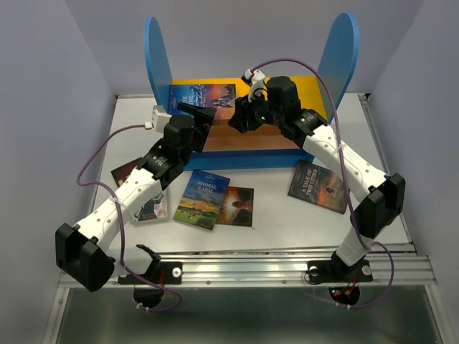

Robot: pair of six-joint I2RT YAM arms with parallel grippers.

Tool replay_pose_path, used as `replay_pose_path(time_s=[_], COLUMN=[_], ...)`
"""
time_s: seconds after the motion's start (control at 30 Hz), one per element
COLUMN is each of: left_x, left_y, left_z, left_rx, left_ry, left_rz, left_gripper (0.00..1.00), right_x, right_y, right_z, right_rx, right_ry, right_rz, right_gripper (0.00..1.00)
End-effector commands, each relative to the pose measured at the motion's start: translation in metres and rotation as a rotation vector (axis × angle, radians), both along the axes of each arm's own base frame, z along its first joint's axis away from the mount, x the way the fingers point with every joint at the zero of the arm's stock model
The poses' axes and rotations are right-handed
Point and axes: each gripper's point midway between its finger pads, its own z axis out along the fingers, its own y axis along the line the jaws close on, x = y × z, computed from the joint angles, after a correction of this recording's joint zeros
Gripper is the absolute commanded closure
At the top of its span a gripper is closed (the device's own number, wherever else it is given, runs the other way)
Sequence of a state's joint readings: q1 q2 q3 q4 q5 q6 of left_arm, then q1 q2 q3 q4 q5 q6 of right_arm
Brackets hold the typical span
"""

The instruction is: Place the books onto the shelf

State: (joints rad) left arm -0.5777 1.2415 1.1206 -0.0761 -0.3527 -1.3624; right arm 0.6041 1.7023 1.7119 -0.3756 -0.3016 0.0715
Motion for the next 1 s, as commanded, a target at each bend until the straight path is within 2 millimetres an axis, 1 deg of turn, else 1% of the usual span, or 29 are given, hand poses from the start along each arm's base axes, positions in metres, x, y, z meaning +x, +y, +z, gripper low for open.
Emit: replay_pose_path(time_s=[0.0, 0.07, 0.13, 0.23, 0.27, 0.3, 0.33, 0.4, 0.47, 0.5, 0.53, 0.6, 0.63, 0.67, 0.7, 0.77, 0.8, 0.83, 0.87, 0.9, 0.93, 0.97], left_x=[-0.006, -0.01, -0.014, -0.02, -0.023, -0.026, -0.029, -0.032, -0.035, -0.035, -0.038, -0.04, -0.041, -0.044, -0.046, -0.052, -0.054, -0.06, -0.063, -0.066, -0.072, -0.075], left_y=[-0.002, -0.005, -0.009, -0.012, -0.012, -0.011, -0.01, -0.008, -0.003, -0.001, 0.0, 0.0, 0.001, 0.002, 0.003, 0.005, 0.006, 0.009, 0.01, 0.011, 0.012, 0.014], left_z=[0.01, 0.014, 0.017, 0.015, 0.019, 0.014, 0.018, 0.015, 0.017, 0.015, 0.019, 0.023, 0.023, 0.025, 0.026, 0.03, 0.026, 0.03, 0.024, 0.022, 0.024, 0.021], left_rx=[0.03, 0.058, 0.071, 0.11, 0.116, 0.126, 0.123, 0.134, 0.138, 0.14, 0.14, 0.144, 0.158, 0.166, 0.174, 0.192, 0.202, 0.204, 0.236, 0.255, 0.268, 0.313], left_ry=[-0.042, -0.06, -0.072, -0.083, -0.094, -0.083, -0.094, -0.096, -0.102, -0.097, -0.107, -0.119, -0.118, -0.123, -0.122, -0.143, -0.14, -0.157, -0.158, -0.165, -0.179, -0.186], left_rz=[-0.057, -0.092, -0.13, -0.181, -0.19, -0.195, -0.201, -0.204, -0.191, -0.187, -0.19, -0.196, -0.2, -0.205, -0.211, -0.228, -0.232, -0.239, -0.253, -0.265, -0.289, -0.304], left_gripper=[0.01, 0.01, 0.01, 0.01, 0.01, 0.01, 0.01, 0.01, 0.01, 0.01, 0.01, 0.01, 0.01, 0.01, 0.01, 0.01, 0.01, 0.01, 0.01, 0.01, 0.01, 0.01], right_x=[0.002, 0.001, 0.002, 0.007, 0.008, 0.008, 0.009, 0.008, 0.006, 0.003, 0.001, 0.0, -0.003, -0.003, 0.0, -0.002, -0.001, -0.006, -0.009, -0.013, -0.017, -0.025], right_y=[0.02, 0.019, 0.019, 0.016, 0.016, 0.016, 0.017, 0.017, 0.017, 0.015, 0.014, 0.01, 0.006, 0.002, -0.004, -0.014, -0.02, -0.027, -0.031, -0.035, -0.038, -0.048], right_z=[0.024, 0.021, 0.023, 0.025, 0.026, 0.024, 0.023, 0.021, 0.022, 0.026, 0.025, 0.031, 0.04, 0.042, 0.046, 0.06, 0.065, 0.076, 0.078, 0.082, 0.085, 0.091], right_rx=[0.066, 0.061, 0.065, 0.068, 0.069, 0.066, 0.065, 0.063, 0.064, 0.068, 0.067, 0.072, 0.079, 0.079, 0.076, 0.083, 0.081, 0.09, 0.089, 0.093, 0.099, 0.111], right_ry=[-0.085, -0.084, -0.093, -0.107, -0.11, -0.106, -0.11, -0.107, -0.109, -0.116, -0.118, -0.133, -0.146, -0.151, -0.164, -0.195, -0.208, -0.229, -0.233, -0.243, -0.247, -0.252], right_rz=[0.019, 0.023, 0.021, -0.011, -0.017, -0.016, -0.015, -0.005, 0.001, 0.005, 0.004, -0.012, -0.021, -0.04, -0.077, -0.117, -0.143, -0.153, -0.167, -0.168, -0.172, -0.195], right_gripper=[0.48, 0.48, 0.48, 0.48, 0.48, 0.48, 0.48, 0.48, 0.46, 0.4, 0.37, 0.27, 0.25, 0.23, 0.19, 0.17, 0.13, 0.1, 0.04, 0.0, 0.0, 0.0])
